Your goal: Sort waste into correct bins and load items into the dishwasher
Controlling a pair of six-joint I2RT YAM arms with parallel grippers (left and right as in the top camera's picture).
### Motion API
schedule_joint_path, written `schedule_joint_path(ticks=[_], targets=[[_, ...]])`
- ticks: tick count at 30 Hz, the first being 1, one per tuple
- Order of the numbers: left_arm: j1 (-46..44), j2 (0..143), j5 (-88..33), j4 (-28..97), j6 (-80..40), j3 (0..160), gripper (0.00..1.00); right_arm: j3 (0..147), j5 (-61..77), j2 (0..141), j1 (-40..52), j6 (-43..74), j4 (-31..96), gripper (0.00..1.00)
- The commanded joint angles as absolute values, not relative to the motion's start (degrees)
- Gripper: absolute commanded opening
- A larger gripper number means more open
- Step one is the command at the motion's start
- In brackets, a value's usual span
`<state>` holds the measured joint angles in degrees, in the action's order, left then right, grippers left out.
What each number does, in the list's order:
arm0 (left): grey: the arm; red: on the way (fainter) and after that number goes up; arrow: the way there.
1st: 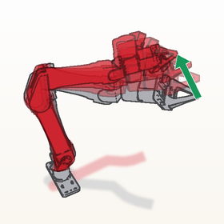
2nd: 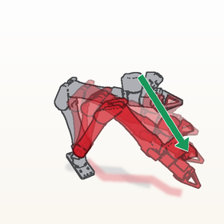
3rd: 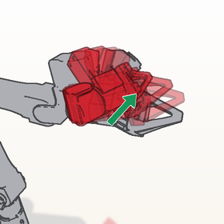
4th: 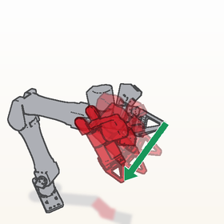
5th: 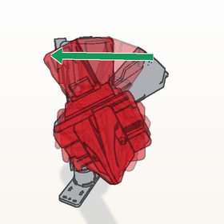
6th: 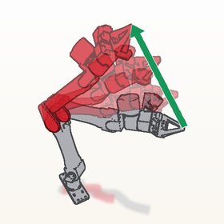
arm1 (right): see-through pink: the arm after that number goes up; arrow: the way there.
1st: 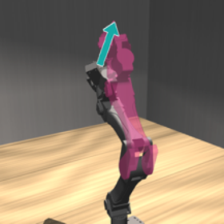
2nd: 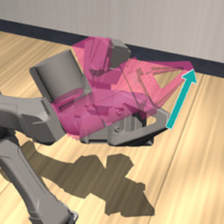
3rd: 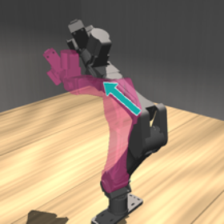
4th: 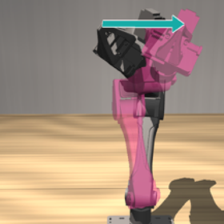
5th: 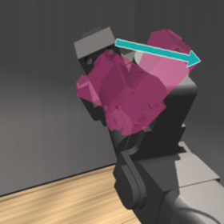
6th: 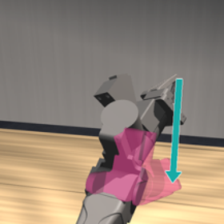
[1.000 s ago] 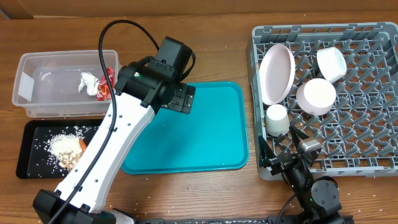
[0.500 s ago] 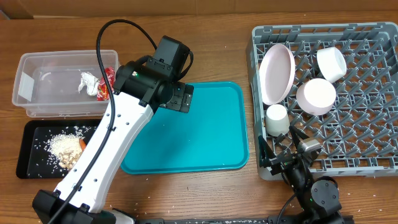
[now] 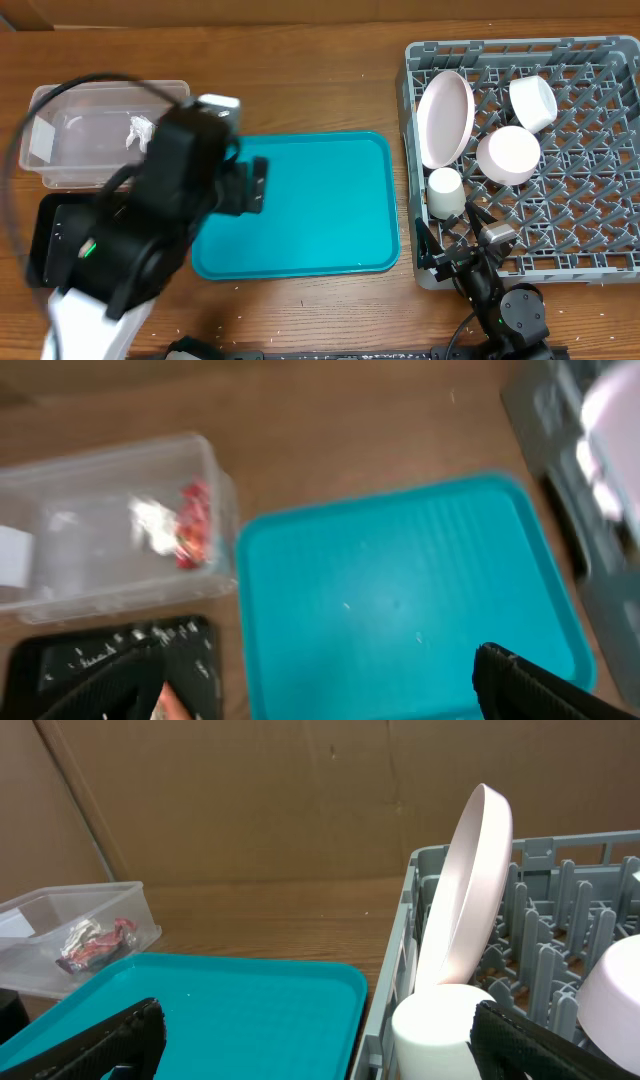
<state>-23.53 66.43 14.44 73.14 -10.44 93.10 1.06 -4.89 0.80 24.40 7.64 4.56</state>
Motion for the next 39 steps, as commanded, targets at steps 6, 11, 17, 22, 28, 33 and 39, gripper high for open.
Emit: schedule_joint_path(ticks=[6,11,17,22,28,33,39], targets=[[-14.0,49.9,4.8,42.2,7.3,69.8,1.00,0.5,-5.1,0.2,24.4,7.4,4.1,1.00],[-10.7,36.3,3.7,28.4,9.0,50.6,1.00,0.5,-5.1,0.2,24.4,7.4,4.1,1.00],[-6.1,19.9,3.1,21.4,9.0,34.2,1.00,0.5,-5.1,0.2,24.4,7.4,4.1,1.00],[-4.1,8.1,3.1,17.5,8.9,24.2,1.00,0.5,-5.1,0.2,24.4,7.4,4.1,1.00],[-3.4,0.2,2.8,13.0,7.4,14.7,1.00,0.5,-5.1,0.2,24.4,7.4,4.1,1.00],[-3.4,0.2,1.6,6.8,7.5,7.0,1.00,0.5,-5.1,0.2,24.4,7.4,4.1,1.00],[-3.4,0.2,1.6,1.2,7.5,0.3,1.00,0.5,-5.0,0.2,24.4,7.4,4.1,1.00]])
